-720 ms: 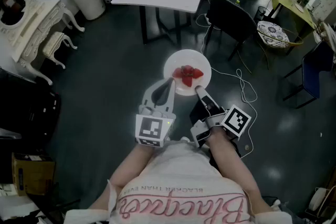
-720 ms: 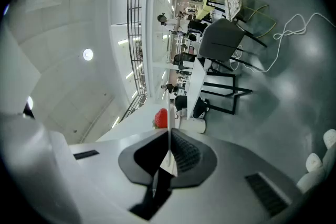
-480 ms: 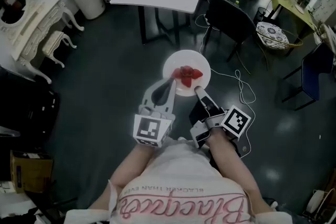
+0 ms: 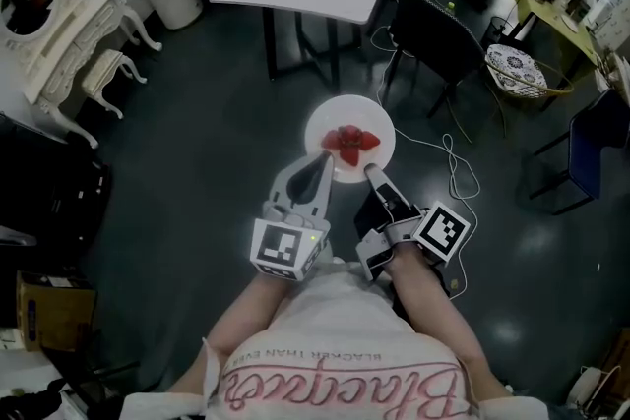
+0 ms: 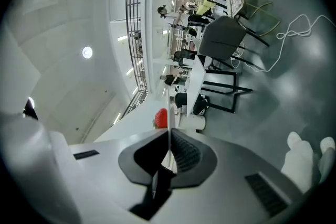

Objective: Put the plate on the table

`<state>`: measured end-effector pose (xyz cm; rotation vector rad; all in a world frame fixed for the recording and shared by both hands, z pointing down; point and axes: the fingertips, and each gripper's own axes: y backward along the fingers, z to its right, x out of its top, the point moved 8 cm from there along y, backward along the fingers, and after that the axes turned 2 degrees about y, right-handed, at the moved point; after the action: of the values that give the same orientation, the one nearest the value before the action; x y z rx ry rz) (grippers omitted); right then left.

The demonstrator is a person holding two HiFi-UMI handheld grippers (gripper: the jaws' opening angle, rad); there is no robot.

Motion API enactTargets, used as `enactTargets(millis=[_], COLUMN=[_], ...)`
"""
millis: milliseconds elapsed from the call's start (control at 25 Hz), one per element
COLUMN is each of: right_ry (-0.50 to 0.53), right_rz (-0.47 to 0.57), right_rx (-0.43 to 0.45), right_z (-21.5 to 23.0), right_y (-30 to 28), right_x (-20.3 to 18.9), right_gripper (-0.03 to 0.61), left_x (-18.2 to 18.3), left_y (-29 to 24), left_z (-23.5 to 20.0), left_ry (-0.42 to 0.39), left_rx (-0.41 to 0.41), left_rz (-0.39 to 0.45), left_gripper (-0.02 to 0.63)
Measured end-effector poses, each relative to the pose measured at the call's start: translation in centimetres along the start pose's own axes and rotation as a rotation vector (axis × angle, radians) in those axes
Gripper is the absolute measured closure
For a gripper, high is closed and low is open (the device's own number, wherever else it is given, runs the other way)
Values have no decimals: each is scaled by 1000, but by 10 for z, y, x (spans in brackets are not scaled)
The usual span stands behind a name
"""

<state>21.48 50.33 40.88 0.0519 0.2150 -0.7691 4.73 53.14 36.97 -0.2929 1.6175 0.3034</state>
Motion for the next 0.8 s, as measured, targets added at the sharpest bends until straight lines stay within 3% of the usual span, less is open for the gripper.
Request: enactTargets(millis=[160, 800], right_ry=[-14, -29], right_rz=[-7, 28], right_rx=[4, -23], right_z=[4, 25], right_y=[-12, -122], right_x=[5, 66], right_gripper=[565, 565], left_x=[-5, 2], left_y=[-10, -116], left_z=[-9, -99], left_ry=[43, 8], left_rx=[-8, 16], left_rz=[0, 13], left_gripper=[609, 609])
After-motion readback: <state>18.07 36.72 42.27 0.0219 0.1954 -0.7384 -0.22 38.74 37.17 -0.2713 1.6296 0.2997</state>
